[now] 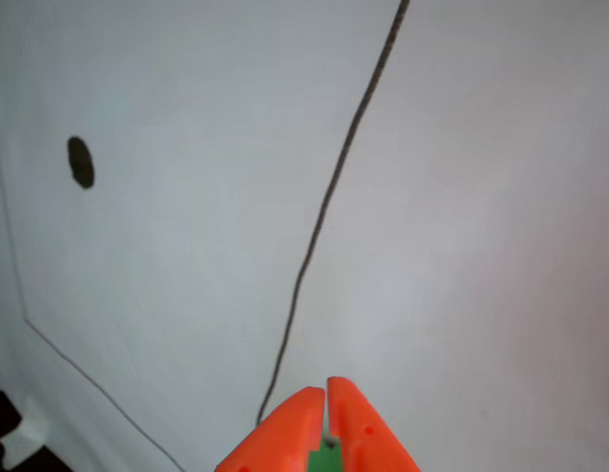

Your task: Grasp the colored block, Place it on the black dot, and then return the arm to the default position.

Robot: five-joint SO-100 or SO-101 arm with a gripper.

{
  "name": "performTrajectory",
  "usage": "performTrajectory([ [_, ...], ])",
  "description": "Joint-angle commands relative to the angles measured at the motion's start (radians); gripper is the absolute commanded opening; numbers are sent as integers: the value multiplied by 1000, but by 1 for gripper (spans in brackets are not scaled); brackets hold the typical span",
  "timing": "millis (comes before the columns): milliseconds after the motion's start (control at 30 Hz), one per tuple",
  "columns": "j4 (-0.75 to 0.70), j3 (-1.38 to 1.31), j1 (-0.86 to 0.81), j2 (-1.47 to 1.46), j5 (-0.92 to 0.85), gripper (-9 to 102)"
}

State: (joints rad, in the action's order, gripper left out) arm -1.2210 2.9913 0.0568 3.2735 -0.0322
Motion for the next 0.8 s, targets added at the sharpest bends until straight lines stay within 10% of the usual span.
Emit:
performTrajectory([
  [0, 8, -35, 9, -5, 2, 0],
  [767, -186, -753, 305, -657, 146, 0],
])
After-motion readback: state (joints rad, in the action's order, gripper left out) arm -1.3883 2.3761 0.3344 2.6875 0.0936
